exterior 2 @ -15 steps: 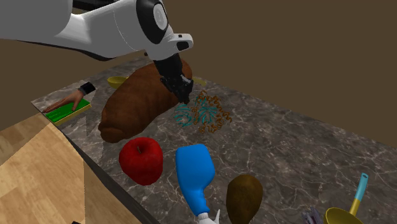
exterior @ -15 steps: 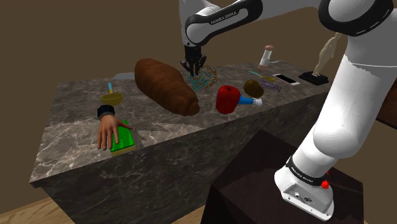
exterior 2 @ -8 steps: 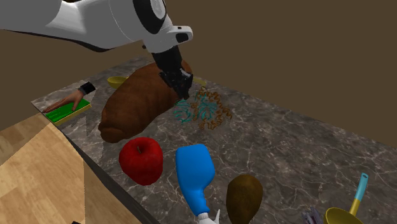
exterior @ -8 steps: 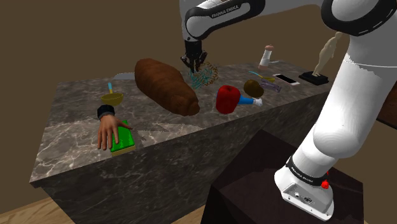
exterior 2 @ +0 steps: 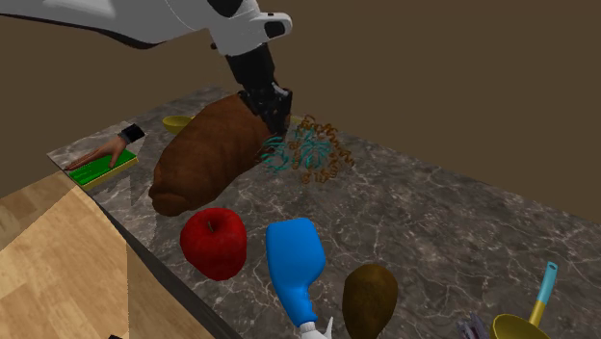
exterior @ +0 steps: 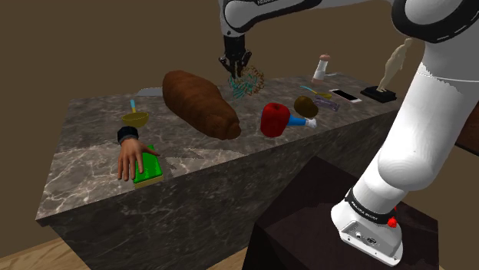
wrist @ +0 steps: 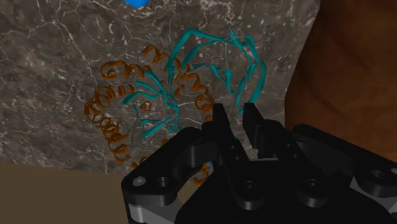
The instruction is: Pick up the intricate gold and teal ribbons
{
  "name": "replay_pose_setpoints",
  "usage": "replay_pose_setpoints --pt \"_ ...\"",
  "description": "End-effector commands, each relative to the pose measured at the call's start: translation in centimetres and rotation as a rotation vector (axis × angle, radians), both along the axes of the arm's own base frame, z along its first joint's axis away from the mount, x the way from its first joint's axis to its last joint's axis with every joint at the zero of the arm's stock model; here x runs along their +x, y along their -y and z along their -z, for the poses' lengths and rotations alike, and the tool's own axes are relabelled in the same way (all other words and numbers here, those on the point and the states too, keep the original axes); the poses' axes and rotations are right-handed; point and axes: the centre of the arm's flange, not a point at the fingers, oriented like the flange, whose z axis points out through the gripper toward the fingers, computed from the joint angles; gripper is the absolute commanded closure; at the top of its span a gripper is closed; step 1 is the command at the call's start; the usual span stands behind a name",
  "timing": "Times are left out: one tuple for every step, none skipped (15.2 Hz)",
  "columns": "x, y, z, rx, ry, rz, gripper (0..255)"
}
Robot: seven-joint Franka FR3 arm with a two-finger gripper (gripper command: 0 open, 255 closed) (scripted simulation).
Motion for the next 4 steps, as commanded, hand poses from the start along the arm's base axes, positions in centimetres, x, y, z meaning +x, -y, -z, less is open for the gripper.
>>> replay_pose_setpoints --pt "0.03 -0.14 -1.16 0.0 0.001 0.0 255" --pt "0.03 -0.14 -1.69 0.0 0.001 0.0 255" --pt "0.02 -0.14 -1.77 0.0 0.001 0.0 255" --pt "0.02 -0.14 -1.77 0.0 0.001 0.0 255"
